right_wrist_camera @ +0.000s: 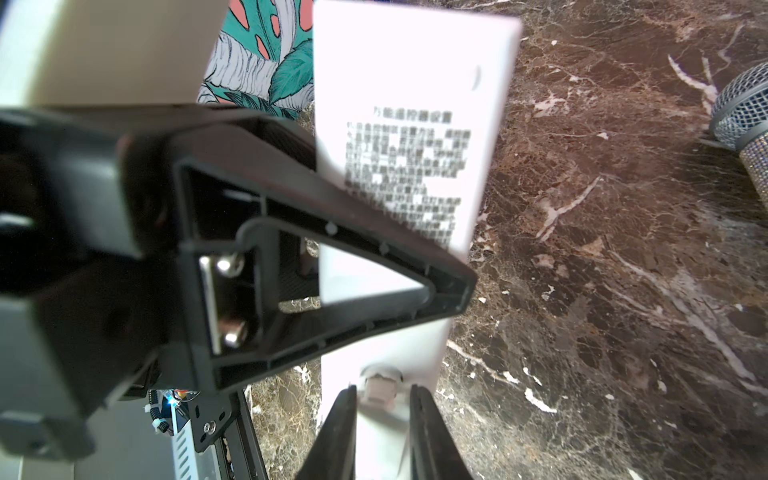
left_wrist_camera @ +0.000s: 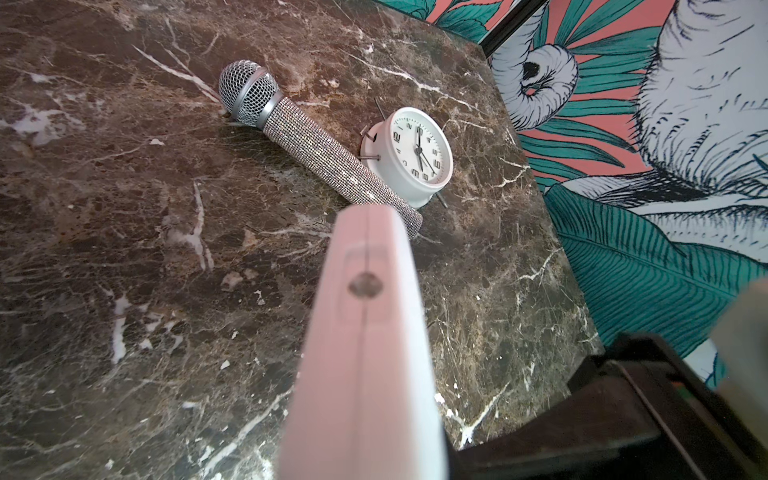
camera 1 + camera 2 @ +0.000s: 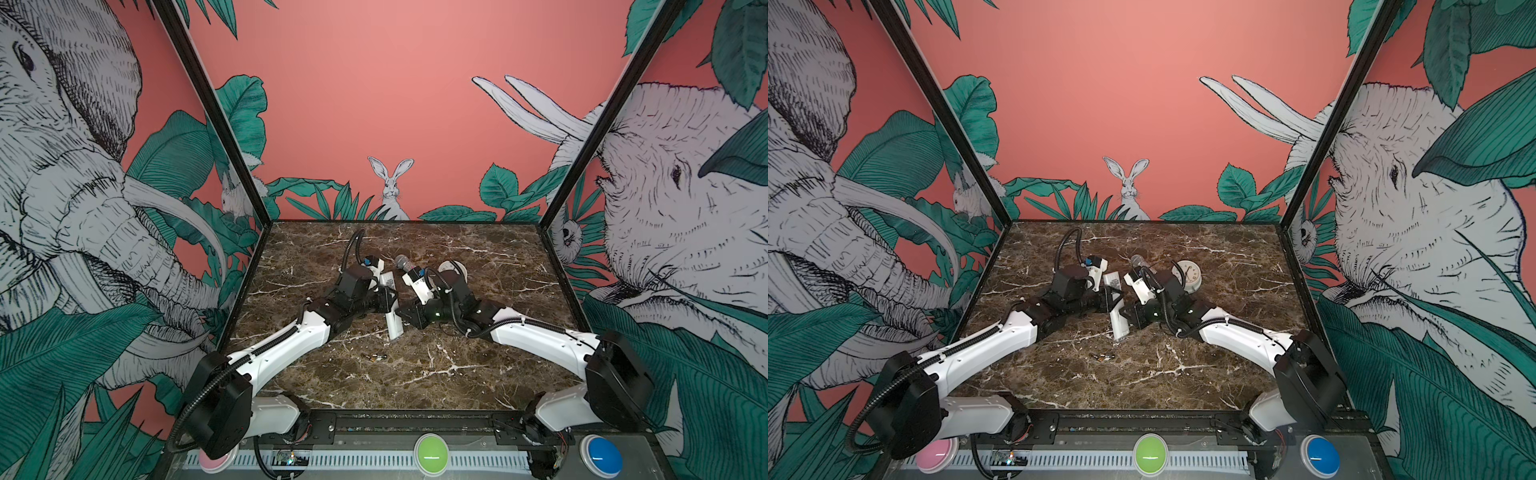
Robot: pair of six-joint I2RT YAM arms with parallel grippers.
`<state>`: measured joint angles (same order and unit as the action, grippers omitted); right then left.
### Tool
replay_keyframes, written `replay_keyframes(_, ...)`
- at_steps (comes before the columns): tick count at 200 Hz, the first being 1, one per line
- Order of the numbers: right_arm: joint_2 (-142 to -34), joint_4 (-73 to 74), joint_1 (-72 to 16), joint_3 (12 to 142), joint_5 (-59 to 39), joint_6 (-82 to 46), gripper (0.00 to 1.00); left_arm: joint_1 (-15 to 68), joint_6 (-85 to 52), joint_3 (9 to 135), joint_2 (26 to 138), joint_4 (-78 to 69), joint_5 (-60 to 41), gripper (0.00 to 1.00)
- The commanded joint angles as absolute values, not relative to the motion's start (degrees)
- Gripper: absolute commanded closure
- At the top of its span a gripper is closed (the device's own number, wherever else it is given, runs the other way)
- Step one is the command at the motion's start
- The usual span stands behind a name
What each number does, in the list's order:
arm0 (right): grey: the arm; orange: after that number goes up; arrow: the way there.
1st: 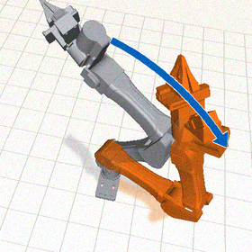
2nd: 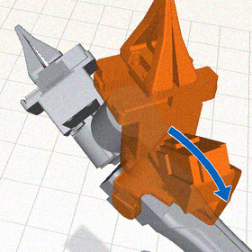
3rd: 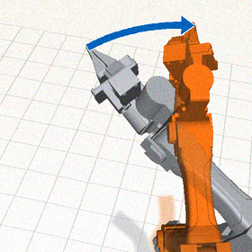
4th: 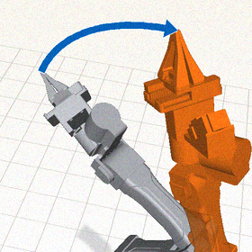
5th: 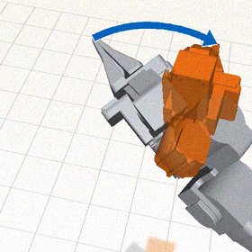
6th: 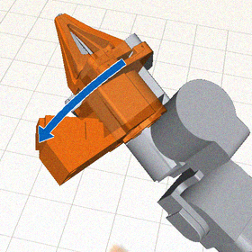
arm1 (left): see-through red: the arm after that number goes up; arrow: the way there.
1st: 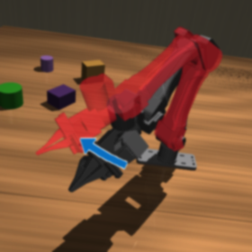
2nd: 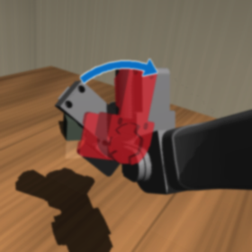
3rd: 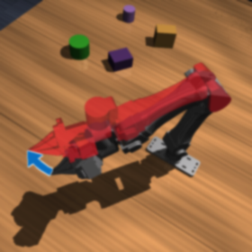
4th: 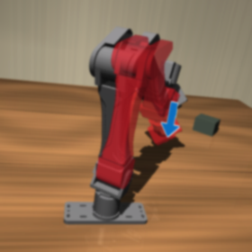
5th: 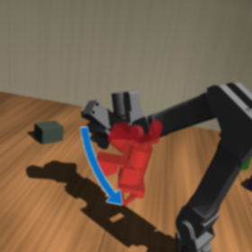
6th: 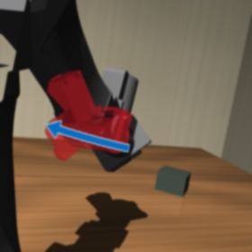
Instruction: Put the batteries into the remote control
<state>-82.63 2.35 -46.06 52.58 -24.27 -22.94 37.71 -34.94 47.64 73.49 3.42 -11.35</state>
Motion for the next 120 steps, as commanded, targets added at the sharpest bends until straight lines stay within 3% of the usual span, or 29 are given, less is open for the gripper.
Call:
replay_keyframes(1,-80.6,5.73,-46.07,52.2,-26.06,-23.12,0.76,37.36,-35.24,47.76,72.93,1.85,-10.9,1.0)
replay_keyframes(120,-79.8,7.1,-45.98,50.27,-27.2,-24.12,0.71,36.82,-35.27,47.47,72.95,1.46,-11.54,1.0)
